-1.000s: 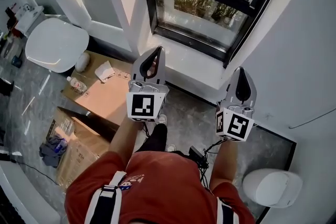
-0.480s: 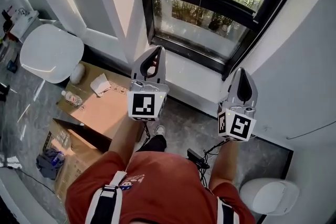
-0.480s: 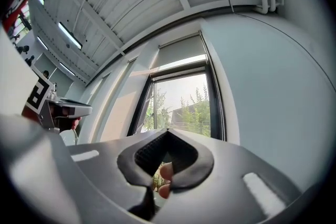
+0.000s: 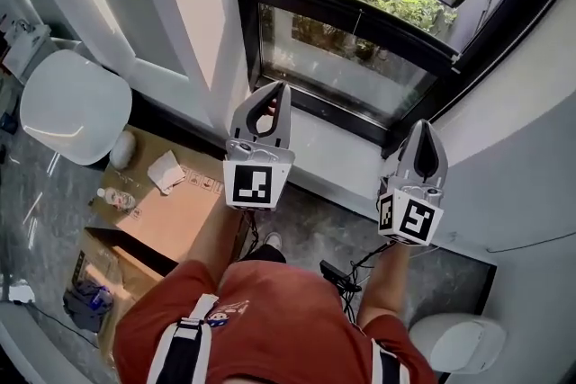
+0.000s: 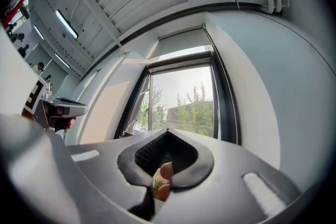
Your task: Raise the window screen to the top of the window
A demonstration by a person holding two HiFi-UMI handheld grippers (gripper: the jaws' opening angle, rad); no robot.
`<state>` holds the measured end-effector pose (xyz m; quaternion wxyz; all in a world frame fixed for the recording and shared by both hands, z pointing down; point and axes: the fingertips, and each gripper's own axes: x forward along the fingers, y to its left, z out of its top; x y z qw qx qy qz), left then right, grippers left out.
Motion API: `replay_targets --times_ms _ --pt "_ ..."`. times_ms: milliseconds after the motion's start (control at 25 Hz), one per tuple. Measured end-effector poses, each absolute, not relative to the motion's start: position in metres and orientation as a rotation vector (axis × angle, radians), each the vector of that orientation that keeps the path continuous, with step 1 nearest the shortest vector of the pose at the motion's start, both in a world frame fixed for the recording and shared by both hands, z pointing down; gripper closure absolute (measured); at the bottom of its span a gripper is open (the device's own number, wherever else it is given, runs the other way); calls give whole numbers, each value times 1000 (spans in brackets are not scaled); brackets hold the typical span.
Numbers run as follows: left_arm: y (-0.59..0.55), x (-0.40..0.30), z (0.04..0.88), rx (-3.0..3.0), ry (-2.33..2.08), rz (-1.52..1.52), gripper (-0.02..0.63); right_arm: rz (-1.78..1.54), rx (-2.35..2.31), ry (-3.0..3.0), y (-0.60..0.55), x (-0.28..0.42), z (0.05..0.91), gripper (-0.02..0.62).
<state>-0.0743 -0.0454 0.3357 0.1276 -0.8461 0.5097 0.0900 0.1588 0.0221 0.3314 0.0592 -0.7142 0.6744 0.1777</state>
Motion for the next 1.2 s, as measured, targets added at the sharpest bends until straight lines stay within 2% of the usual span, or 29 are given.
replay_targets --times_ms 480,1200 --pt "-121 -82 350 -2546 1446 254 600 526 -2235 2038 -48 137 337 586" --pt "-217 -19 356 -2519 1405 213 601 492 -2222 1993 -134 197 348 586"
